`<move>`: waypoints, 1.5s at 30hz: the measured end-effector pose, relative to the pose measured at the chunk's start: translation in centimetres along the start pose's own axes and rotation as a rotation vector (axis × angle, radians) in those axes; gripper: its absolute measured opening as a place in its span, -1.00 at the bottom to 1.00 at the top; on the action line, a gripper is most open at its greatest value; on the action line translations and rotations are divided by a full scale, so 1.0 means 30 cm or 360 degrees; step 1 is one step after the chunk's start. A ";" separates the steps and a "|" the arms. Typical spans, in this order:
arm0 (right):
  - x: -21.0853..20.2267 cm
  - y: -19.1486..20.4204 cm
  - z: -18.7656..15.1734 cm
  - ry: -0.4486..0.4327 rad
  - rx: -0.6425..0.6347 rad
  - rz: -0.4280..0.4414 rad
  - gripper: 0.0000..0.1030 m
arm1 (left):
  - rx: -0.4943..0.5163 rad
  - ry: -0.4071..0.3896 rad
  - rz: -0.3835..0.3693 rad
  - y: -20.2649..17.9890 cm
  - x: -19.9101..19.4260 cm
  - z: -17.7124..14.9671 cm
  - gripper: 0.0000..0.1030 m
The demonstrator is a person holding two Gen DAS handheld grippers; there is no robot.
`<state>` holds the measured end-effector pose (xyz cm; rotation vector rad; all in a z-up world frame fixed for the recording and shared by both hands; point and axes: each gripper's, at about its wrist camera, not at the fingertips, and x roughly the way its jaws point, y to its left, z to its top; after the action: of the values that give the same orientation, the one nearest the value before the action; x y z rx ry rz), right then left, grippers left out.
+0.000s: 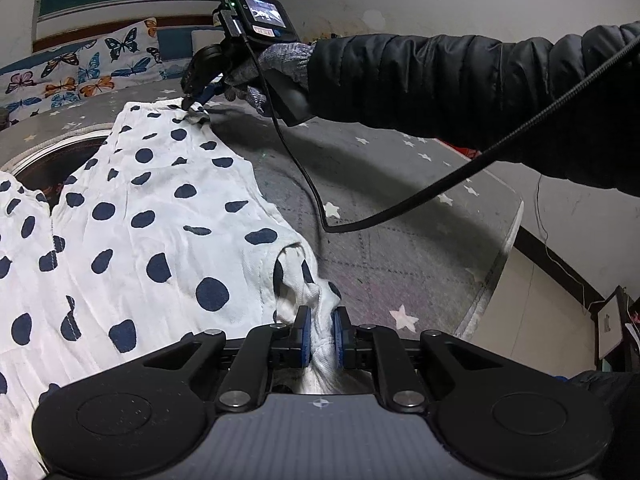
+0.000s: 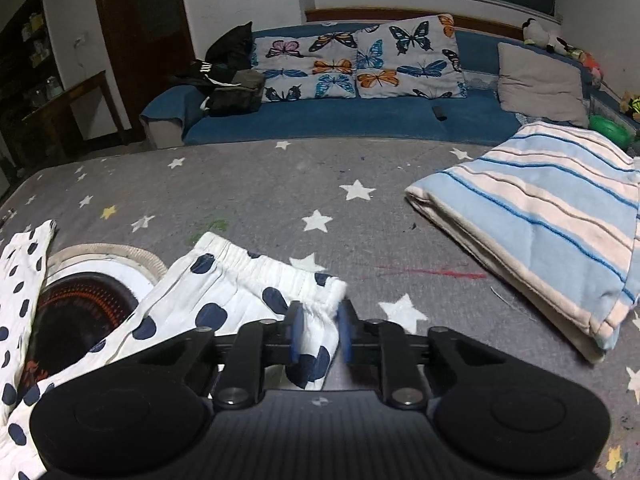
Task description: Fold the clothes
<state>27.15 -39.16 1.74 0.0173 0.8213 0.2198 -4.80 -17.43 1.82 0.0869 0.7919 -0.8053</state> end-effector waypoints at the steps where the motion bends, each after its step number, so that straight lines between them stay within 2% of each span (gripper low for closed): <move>1: -0.002 -0.002 0.003 -0.0002 0.0008 -0.0005 -0.82 | -0.0005 -0.0006 0.0003 0.000 -0.002 0.001 -0.76; 9: -0.062 0.005 0.059 -0.0047 0.0061 -0.0038 -0.89 | -0.0070 -0.0101 0.0011 0.008 -0.066 -0.010 -0.82; 18: -0.170 0.147 0.190 -0.0132 -0.0013 -0.0027 -0.90 | -0.0278 -0.0297 0.0018 0.053 -0.204 -0.047 -0.85; 24: -0.208 0.322 0.281 -0.0186 -0.0106 0.0008 -0.90 | -0.0461 -0.0443 0.0069 0.099 -0.332 -0.105 -0.85; 33: -0.163 0.690 0.384 -0.0210 -0.0268 0.0098 -0.91 | -0.0722 -0.0656 0.0152 0.184 -0.525 -0.227 -0.86; 39: -0.058 0.957 0.392 -0.0169 -0.0381 0.0184 -0.91 | -0.0875 -0.0696 0.0192 0.236 -0.586 -0.307 -0.86; 45: 0.066 1.183 0.348 -0.0091 -0.0481 0.0230 -0.91 | -0.0975 -0.0710 0.0234 0.269 -0.625 -0.364 -0.86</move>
<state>29.39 -3.36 10.98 -0.2006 0.7240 0.4763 -13.95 3.64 4.73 -0.5582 0.5683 -0.3923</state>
